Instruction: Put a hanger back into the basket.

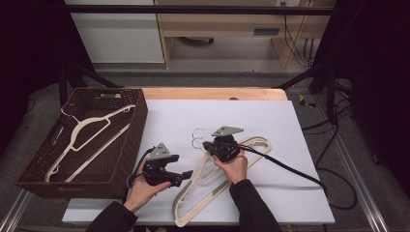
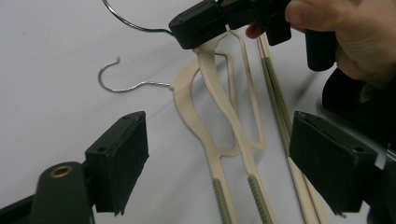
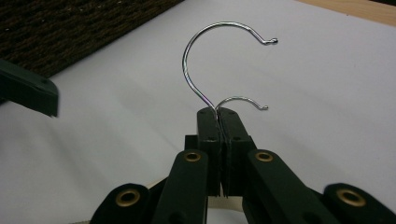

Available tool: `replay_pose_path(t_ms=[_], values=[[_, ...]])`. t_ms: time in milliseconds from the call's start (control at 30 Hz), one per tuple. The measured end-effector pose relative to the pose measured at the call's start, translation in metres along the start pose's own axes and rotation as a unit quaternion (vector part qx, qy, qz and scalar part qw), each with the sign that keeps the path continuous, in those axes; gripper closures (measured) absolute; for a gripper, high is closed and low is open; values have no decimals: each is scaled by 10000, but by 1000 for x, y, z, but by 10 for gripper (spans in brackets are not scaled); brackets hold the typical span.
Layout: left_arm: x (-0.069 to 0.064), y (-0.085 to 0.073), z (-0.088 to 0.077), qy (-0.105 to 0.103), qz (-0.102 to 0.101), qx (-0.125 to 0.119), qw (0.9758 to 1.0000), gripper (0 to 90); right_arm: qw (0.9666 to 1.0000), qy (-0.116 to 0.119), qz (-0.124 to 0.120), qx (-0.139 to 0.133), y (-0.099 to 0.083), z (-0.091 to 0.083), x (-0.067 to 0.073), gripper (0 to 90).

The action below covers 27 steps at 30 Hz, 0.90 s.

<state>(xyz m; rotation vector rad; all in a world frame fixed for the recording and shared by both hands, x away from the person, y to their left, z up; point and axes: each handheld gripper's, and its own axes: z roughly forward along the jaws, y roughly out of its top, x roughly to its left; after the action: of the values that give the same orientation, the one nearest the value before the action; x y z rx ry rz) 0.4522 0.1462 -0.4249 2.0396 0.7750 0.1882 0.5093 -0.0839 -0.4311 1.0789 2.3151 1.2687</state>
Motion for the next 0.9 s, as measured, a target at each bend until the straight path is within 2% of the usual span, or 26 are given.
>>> replay_pose_path(t_ms=[200,467,633,833,900], values=[[-4,7,24,-164,-77,176,9997,287,9999,12,-64,-89,0,-7,3,892],[-3,9,55,-377,-225,472,9979,466,9998,32,-147,-164,0,-13,5,892],[-2,9,63,-524,-345,613,9961,584,9997,48,-162,-190,1,-17,5,892],[-4,9,65,-716,-490,589,9945,731,9996,35,-177,-197,2,-21,6,891],[-6,10,64,-711,-549,594,9942,746,9997,51,-178,-170,2,-23,6,891]])
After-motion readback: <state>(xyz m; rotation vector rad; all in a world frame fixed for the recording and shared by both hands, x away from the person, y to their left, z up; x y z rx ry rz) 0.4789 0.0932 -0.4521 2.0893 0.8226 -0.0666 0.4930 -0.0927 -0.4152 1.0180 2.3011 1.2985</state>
